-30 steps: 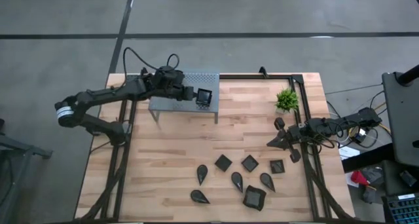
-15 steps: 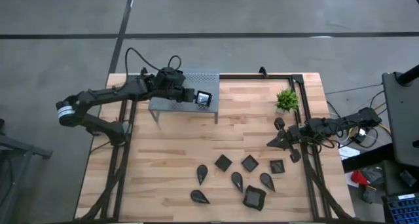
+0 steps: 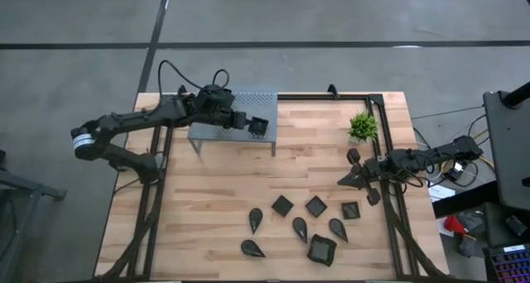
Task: Pick & Place Mini shaped plates
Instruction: Put the black leaf-shaped plate on the shelf
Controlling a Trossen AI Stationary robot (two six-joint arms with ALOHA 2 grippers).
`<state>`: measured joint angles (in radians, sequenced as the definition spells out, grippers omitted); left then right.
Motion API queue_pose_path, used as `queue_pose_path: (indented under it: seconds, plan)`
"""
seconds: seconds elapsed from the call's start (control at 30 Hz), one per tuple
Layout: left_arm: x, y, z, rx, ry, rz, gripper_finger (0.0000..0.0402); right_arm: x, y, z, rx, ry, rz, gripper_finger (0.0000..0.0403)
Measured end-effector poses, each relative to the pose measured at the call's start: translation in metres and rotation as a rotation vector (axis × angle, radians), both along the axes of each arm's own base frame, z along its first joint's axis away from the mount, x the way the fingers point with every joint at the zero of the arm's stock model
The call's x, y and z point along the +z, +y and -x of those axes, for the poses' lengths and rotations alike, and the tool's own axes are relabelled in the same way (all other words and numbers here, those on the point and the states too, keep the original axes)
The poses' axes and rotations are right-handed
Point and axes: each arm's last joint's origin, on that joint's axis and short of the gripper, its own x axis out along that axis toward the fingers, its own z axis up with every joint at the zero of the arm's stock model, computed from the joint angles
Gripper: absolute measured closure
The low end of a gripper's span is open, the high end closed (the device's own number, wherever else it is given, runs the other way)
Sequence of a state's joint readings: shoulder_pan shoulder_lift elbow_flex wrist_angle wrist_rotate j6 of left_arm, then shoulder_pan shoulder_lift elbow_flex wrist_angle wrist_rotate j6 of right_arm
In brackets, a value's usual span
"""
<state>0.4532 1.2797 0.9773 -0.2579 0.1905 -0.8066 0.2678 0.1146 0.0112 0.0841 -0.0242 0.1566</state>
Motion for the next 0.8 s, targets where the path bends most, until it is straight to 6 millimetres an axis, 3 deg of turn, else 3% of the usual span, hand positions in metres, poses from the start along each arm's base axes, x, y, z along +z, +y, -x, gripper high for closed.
queue_pose_path:
  seconds: [0.2,0.37,0.8]
  plan:
    - [0.002,-0.002,0.000,-0.029,-0.017,0.016,0.0333,0.000,0.000,0.000,0.000,0.000,0.000,0.0394]
    - [0.007,-0.016,-0.002,-0.126,-0.029,-0.052,0.0331,0.000,0.000,0.000,0.000,0.000,0.000,0.0394]
    - [0.012,-0.096,-0.023,-0.400,-0.076,-0.172,0.0332,0.000,0.000,0.000,-0.001,0.000,0.000,0.0394]
